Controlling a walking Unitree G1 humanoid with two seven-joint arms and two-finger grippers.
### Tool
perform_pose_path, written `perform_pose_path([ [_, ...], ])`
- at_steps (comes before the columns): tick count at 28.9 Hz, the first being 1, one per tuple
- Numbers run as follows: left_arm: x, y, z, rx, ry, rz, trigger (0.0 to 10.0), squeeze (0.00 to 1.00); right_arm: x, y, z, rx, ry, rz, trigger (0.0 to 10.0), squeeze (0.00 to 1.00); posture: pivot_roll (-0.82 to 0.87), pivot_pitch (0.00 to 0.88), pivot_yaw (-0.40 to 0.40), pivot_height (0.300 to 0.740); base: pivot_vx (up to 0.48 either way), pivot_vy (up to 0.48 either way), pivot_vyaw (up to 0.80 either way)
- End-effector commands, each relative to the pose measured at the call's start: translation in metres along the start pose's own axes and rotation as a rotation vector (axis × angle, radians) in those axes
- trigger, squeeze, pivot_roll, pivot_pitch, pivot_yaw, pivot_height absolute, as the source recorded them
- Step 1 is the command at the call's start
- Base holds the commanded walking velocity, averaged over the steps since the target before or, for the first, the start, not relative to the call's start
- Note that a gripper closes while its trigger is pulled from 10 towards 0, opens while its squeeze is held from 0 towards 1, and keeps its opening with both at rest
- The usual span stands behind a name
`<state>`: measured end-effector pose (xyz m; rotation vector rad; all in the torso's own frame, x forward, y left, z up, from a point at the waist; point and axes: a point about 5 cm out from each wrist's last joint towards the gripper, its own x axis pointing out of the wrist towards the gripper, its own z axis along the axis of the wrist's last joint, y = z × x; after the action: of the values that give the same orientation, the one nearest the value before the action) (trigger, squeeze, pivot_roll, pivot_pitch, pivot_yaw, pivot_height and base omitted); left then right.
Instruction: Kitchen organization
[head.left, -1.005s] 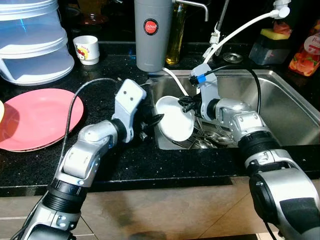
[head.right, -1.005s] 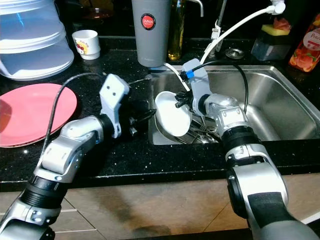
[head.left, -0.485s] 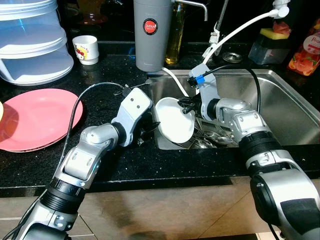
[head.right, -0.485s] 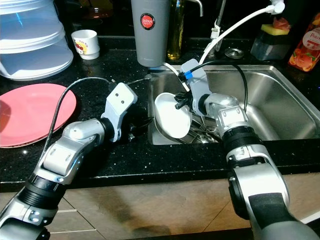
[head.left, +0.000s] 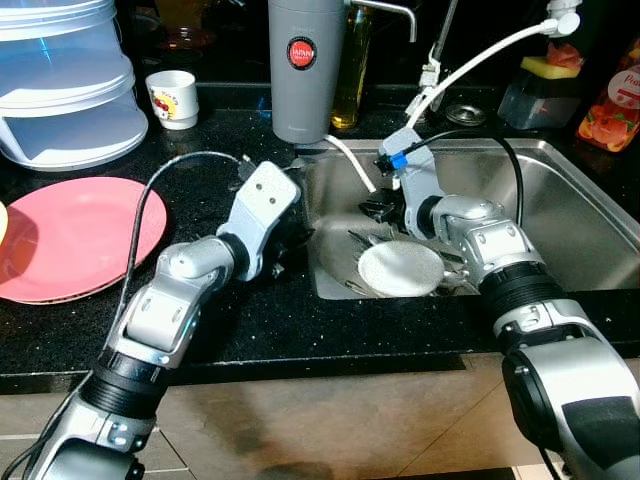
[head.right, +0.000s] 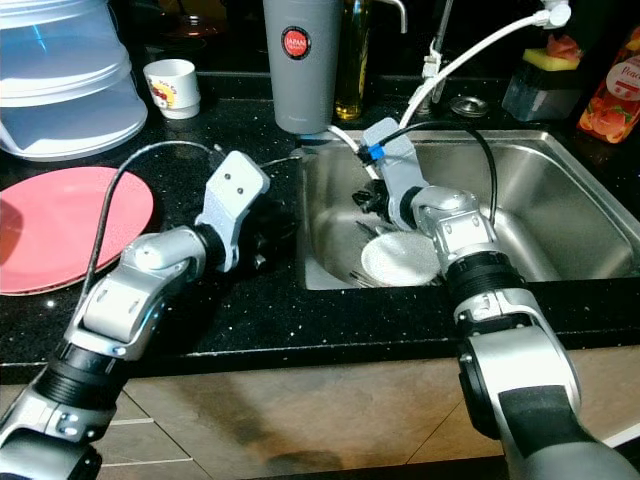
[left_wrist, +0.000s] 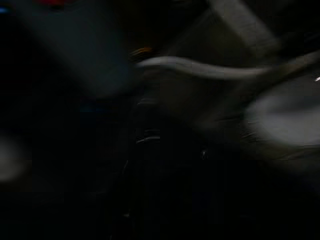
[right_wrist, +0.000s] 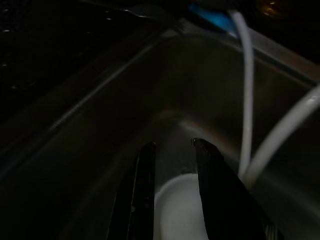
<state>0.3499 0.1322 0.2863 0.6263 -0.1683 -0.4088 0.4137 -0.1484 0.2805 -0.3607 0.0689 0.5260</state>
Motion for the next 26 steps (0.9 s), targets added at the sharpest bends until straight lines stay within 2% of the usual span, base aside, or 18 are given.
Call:
perform_pose_path([
  [1, -0.003, 0.014, -0.004, 0.147, 0.075, 0.081, 10.0, 0.0, -0.001, -0.002, 0.008, 0.008, -0.033, -0.007, 10.0, 0.0, 0.04, 0.148, -0.005, 0.74, 0.0, 0.0, 0.0],
  [2, -0.008, 0.026, -0.008, 0.277, 0.143, 0.11, 10.0, 0.0, 0.0, -0.002, 0.008, 0.009, -0.033, -0.006, 10.0, 0.0, 0.04, 0.148, -0.005, 0.74, 0.0, 0.0, 0.0],
  [3, -0.01, 0.029, -0.01, 0.308, 0.166, 0.108, 10.0, 0.0, 0.0, -0.001, 0.008, 0.008, -0.033, -0.005, 10.0, 0.0, 0.04, 0.148, -0.005, 0.74, 0.0, 0.0, 0.0],
  [5, -0.015, 0.031, -0.014, 0.367, 0.227, 0.08, 10.0, 0.0, 0.001, -0.001, 0.009, 0.008, -0.033, -0.002, 10.0, 0.0, 0.04, 0.148, -0.008, 0.74, 0.0, 0.0, 0.0],
  [8, -0.016, 0.032, -0.016, 0.384, 0.245, 0.076, 10.0, 0.0, 0.001, 0.0, 0.009, 0.007, -0.034, -0.001, 10.0, 0.0, 0.04, 0.148, -0.008, 0.74, 0.0, 0.0, 0.0],
  [11, -0.027, 0.04, -0.034, 0.446, 0.399, 0.066, 10.0, 0.0, 0.002, 0.003, 0.01, -0.002, -0.034, 0.025, 10.0, 0.0, 0.04, 0.148, -0.008, 0.74, 0.0, 0.0, 0.0],
  [14, -0.029, 0.041, -0.036, 0.465, 0.42, 0.058, 10.0, 0.0, 0.002, 0.003, 0.011, -0.002, -0.035, 0.028, 10.0, 0.0, 0.04, 0.148, -0.008, 0.74, 0.0, 0.0, 0.0],
  [16, -0.032, 0.045, -0.043, 0.504, 0.474, 0.07, 10.0, 0.0, 0.002, 0.004, 0.014, 0.007, -0.049, 0.042, 10.0, 0.0, 0.04, 0.148, -0.008, 0.74, 0.0, 0.0, 0.0],
  [22, -0.039, 0.059, -0.056, 0.485, 0.591, 0.124, 10.0, 0.0, 0.0, 0.004, 0.022, 0.037, -0.082, 0.075, 10.0, 0.0, 0.04, 0.146, -0.008, 0.74, 0.0, 0.0, 0.0],
  [26, -0.043, 0.064, -0.06, 0.472, 0.634, 0.142, 10.0, 0.0, 0.0, 0.004, 0.022, 0.047, -0.086, 0.082, 10.0, 0.0, 0.04, 0.146, -0.008, 0.74, 0.0, 0.0, 0.0],
])
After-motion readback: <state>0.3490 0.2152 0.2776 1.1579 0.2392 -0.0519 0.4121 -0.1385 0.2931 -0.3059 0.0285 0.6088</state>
